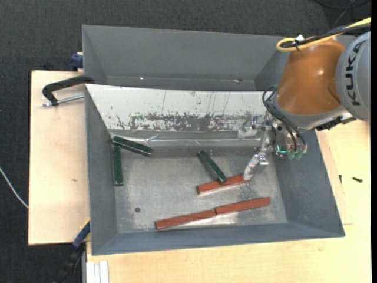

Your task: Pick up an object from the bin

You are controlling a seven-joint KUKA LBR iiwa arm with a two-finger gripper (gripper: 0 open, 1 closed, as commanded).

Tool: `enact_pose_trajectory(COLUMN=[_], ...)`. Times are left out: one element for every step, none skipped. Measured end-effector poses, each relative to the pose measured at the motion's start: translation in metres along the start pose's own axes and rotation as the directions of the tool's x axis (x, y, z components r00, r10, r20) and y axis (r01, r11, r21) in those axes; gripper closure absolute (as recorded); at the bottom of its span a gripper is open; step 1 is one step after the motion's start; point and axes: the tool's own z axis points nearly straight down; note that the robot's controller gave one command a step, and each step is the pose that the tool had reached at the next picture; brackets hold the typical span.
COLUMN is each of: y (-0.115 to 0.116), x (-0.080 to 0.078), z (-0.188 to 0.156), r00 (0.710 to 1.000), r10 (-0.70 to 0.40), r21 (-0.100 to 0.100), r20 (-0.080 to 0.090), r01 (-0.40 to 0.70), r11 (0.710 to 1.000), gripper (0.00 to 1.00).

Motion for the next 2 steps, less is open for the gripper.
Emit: enact_pose_trajectory(y=[0.0039,0.0039], x=[-0.0032,-0.0033], z=[0.0922,0.0922], r00=[1.0,1.0], r10=[-0.021,-0.021], r21=[0.003,0.003], r20=[-0.005,-0.004], r01=[0.021,0.021], r11=[1.0,1.0], gripper=[1.0,1.0])
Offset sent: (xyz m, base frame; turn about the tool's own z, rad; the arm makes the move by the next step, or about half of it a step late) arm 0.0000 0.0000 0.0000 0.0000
